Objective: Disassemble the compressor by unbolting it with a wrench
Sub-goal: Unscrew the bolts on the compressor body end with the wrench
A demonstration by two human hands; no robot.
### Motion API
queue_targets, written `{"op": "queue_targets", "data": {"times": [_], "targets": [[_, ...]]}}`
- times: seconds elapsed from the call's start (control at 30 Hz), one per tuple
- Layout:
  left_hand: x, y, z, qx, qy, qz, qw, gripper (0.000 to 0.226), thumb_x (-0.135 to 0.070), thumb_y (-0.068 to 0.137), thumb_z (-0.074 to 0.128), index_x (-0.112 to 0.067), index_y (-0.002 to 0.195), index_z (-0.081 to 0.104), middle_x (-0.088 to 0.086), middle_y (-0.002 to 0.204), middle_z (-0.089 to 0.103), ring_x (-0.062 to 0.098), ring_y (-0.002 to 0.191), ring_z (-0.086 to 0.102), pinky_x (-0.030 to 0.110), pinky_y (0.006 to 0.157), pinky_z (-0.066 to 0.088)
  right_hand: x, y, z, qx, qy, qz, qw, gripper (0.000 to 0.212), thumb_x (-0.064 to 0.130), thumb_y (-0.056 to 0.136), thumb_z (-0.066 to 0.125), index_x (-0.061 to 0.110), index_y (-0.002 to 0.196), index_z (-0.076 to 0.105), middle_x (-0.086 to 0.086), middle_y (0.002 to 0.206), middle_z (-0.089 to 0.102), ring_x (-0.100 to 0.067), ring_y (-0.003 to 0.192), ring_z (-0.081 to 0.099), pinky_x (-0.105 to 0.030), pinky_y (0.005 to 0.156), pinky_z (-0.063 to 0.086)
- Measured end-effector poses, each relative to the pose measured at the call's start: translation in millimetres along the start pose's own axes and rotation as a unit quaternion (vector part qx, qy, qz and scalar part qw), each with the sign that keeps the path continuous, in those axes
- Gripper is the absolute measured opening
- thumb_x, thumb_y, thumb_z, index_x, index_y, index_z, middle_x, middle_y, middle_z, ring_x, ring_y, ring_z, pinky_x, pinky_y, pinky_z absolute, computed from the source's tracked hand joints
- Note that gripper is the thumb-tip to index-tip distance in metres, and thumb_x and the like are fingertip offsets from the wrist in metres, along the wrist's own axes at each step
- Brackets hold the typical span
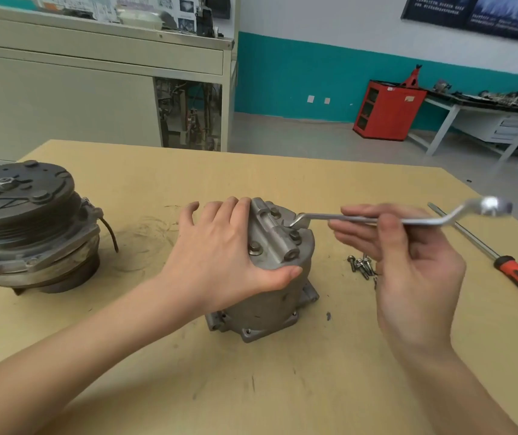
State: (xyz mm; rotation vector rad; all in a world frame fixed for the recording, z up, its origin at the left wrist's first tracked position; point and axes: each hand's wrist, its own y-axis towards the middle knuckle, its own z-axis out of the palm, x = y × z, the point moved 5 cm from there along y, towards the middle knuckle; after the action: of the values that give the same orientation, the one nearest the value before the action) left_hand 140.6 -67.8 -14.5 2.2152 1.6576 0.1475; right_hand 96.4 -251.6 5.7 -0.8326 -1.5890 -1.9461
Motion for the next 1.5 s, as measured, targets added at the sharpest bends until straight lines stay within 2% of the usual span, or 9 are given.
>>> {"op": "queue_targets", "data": {"times": [0.1,0.23,0.4,0.6,0.83,1.0,1.23,1.37,1.5], "targets": [[-0.4,0.3,-0.8,0.001,0.003,-0.003,1.000,0.121,-0.093,0.053,0.009,-0.014,0.140,0.039,-0.003,0.138,0.050,0.018,0.127,0.043,0.045,0.112,0.020,6.8,-22.1,0.0,0.042,-0.016,-0.090,0.995,0.014,0.017,0.099,0.047,0.016,0.102,0.061,0.001,0.102,0.069,-0.026,0.090,0.071,-0.032,0.079,0.057],[-0.5,0.2,-0.8,-0.003,0.004,-0.002,1.000,0.122,-0.094,0.054,0.010,-0.013,0.140,0.040,-0.002,0.138,0.050,0.019,0.128,0.043,0.046,0.112,0.021,3.4,-44.0,-4.8,0.089,-0.093,-0.114,0.985,0.022,0.025,0.101,0.046,0.033,0.112,0.063,0.011,0.114,0.066,-0.028,0.103,0.066,-0.042,0.085,0.054],[-0.7,0.5,-0.9,-0.007,0.004,0.000,1.000,0.122,-0.094,0.056,0.012,-0.009,0.138,0.043,0.002,0.135,0.054,0.023,0.126,0.047,0.047,0.111,0.023,-1.6,-52.8,-7.0,0.132,-0.140,-0.130,0.973,0.022,0.023,0.102,0.043,0.009,0.112,0.057,-0.001,0.117,0.062,-0.023,0.107,0.065,-0.034,0.088,0.054],[-1.9,0.2,-2.6,-0.004,0.008,-0.002,1.000,0.121,-0.093,0.057,0.013,-0.009,0.139,0.043,0.004,0.137,0.053,0.024,0.126,0.046,0.048,0.110,0.024,4.1,-37.6,-9.5,0.176,-0.134,-0.142,0.965,0.021,0.020,0.101,0.044,0.006,0.110,0.056,-0.006,0.114,0.065,-0.021,0.108,0.065,-0.034,0.088,0.053],[-2.3,0.8,-3.9,0.001,0.008,0.000,1.000,0.121,-0.092,0.055,0.013,-0.011,0.140,0.042,0.001,0.137,0.053,0.022,0.127,0.045,0.046,0.111,0.022,-1.6,-54.6,-9.7,0.140,-0.095,-0.080,0.982,0.022,0.025,0.102,0.043,0.023,0.114,0.061,0.001,0.123,0.062,-0.023,0.109,0.064,-0.032,0.085,0.055],[-1.6,0.4,-2.8,-0.002,0.002,0.000,1.000,0.120,-0.092,0.056,0.015,-0.010,0.138,0.044,0.001,0.134,0.055,0.022,0.124,0.047,0.047,0.111,0.024,1.3,-46.3,-2.0,0.150,-0.098,-0.097,0.979,0.023,0.024,0.102,0.041,0.012,0.111,0.059,0.000,0.115,0.064,-0.027,0.106,0.065,-0.035,0.087,0.053],[0.8,0.7,-1.0,0.007,0.001,-0.001,1.000,0.122,-0.094,0.054,0.011,-0.014,0.144,0.037,-0.003,0.139,0.049,0.018,0.127,0.043,0.046,0.113,0.022,-15.8,-43.3,-14.8,-0.021,0.103,0.038,0.994,0.031,0.010,0.089,0.038,0.025,0.086,0.065,-0.007,0.094,0.069,-0.028,0.080,0.071,-0.031,0.075,0.055],[1.0,0.2,-1.1,0.006,-0.004,-0.004,1.000,0.124,-0.094,0.053,0.011,-0.013,0.144,0.036,-0.003,0.142,0.047,0.018,0.130,0.041,0.045,0.114,0.021,-19.6,-49.0,-15.2,-0.056,0.103,0.075,0.990,0.037,0.004,0.093,0.036,0.025,0.083,0.065,-0.010,0.096,0.069,-0.030,0.086,0.070,-0.029,0.077,0.055],[0.7,0.0,-1.5,0.003,-0.006,0.000,1.000,0.124,-0.094,0.054,0.012,-0.012,0.143,0.037,-0.001,0.141,0.048,0.019,0.129,0.042,0.046,0.113,0.022,-11.7,-52.3,-9.3,-0.041,0.063,0.050,0.996,0.023,0.016,0.093,0.042,0.025,0.090,0.063,-0.010,0.103,0.069,-0.029,0.090,0.070,-0.030,0.079,0.056]]}}
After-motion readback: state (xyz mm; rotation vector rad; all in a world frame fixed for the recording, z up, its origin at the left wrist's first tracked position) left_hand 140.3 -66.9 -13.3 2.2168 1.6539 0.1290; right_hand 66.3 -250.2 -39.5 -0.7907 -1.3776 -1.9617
